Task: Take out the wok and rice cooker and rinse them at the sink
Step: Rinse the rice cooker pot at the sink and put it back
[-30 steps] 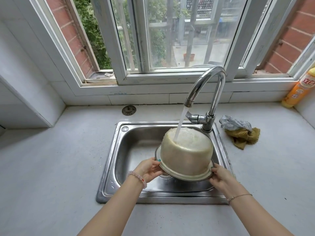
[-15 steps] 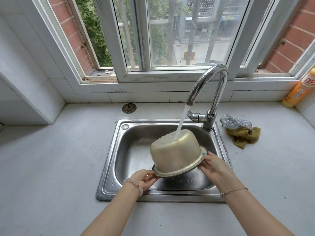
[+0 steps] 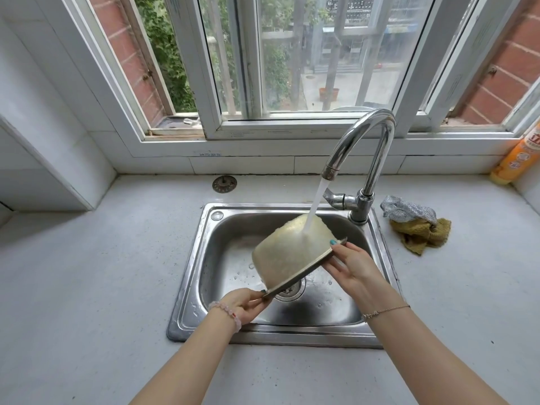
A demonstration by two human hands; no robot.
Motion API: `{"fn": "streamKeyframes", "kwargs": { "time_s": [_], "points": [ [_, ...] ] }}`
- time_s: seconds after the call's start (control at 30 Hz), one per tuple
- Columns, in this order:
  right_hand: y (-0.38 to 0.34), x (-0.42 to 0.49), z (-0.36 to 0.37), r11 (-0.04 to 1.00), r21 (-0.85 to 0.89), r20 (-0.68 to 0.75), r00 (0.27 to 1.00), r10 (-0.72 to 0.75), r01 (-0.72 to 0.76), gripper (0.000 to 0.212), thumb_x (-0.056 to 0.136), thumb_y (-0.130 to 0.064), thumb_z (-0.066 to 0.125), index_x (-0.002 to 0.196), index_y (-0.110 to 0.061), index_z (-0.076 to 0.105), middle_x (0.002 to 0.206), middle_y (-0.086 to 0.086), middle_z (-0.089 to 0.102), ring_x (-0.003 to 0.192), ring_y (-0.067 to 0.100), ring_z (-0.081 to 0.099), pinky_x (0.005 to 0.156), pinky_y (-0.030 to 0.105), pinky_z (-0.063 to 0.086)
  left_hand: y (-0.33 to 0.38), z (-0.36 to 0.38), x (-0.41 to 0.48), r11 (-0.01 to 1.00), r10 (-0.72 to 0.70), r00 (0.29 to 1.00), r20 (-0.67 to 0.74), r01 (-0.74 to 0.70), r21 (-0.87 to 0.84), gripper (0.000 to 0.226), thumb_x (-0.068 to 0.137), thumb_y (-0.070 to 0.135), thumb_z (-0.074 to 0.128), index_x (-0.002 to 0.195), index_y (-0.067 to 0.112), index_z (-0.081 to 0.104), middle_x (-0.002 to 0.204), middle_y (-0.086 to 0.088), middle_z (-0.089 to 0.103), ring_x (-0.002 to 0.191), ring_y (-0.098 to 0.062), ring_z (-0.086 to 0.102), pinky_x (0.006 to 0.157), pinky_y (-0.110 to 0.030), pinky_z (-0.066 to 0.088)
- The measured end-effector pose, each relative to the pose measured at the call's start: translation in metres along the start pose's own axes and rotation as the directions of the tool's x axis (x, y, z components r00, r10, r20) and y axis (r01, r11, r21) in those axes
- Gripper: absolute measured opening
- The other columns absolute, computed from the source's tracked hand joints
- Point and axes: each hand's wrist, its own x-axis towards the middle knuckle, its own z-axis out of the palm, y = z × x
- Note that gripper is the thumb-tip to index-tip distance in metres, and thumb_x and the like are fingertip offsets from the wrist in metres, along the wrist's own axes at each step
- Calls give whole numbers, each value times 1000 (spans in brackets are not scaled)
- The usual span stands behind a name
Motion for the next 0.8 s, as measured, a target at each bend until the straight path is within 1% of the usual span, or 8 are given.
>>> {"fn": "streamKeyframes", "kwargs": {
  "time_s": [0.13,0.27,0.37,0.47,0.6,0.67,0.7,0.8],
  "points": [
    [5,-11,-2,1000,-3,56,998,16,-16,46,87,6,58,130,-4,43,118,22,60,93,34,64,62,41,57,-1,-1,-2,993,38,998,-48,-32,116,22,96,-12,32,85,-15,50,84,-26,55,74,-34,53,102,-35,39],
    [11,-28,-6,999,-34,84,996,16,-13,45,87,9,56,125,-14,43,98,16,63,87,32,63,83,46,52,1,-1,1,977,80,994,-74,-63,205,37,94,-13,18,79,-16,52,77,-14,47,66,-25,43,55,-35,57],
    [16,-35,-13,999,-22,91,995,41,-39,46,87,10,55,124,-16,44,97,18,64,86,31,63,83,46,52,9,-7,9,959,127,986,-108,-94,266,39,94,-12,18,79,-14,54,72,-10,39,61,-21,35,52,-38,58],
    [23,-40,-23,997,-5,91,993,74,-74,47,87,11,54,123,-17,44,96,21,65,84,31,64,76,44,57,15,-9,7,953,107,991,-78,-80,291,38,95,-12,20,80,-11,55,73,-13,47,66,-24,44,38,-37,53],
    [31,-40,-36,989,79,49,991,122,-126,46,88,15,48,122,-15,43,93,22,61,83,31,61,60,43,56,21,-5,-5,953,111,990,-83,-82,292,33,94,-14,27,73,-7,52,49,-15,59,70,-28,51,31,-36,48],
    [33,-37,-40,983,111,25,989,146,-148,44,89,16,45,121,-14,43,92,21,59,83,32,60,54,43,56,24,-6,-11,957,137,987,-86,-110,268,34,91,-19,24,76,-7,52,63,-20,64,73,-31,53,43,-37,54],
    [34,-37,-42,980,122,18,988,156,-157,42,89,17,44,119,-13,43,91,21,59,82,33,59,54,43,56,26,-6,-14,960,145,986,-79,-121,253,35,90,-20,22,79,-8,53,77,-22,63,75,-32,54,61,-38,57],
    [34,-39,-43,973,139,1,982,187,-185,26,90,20,37,102,-1,47,86,21,58,72,34,62,70,47,56,32,-4,-22,967,147,988,-42,-135,217,31,91,-20,25,84,-8,52,92,-22,56,79,-32,56,99,-45,41]
  ]
}}
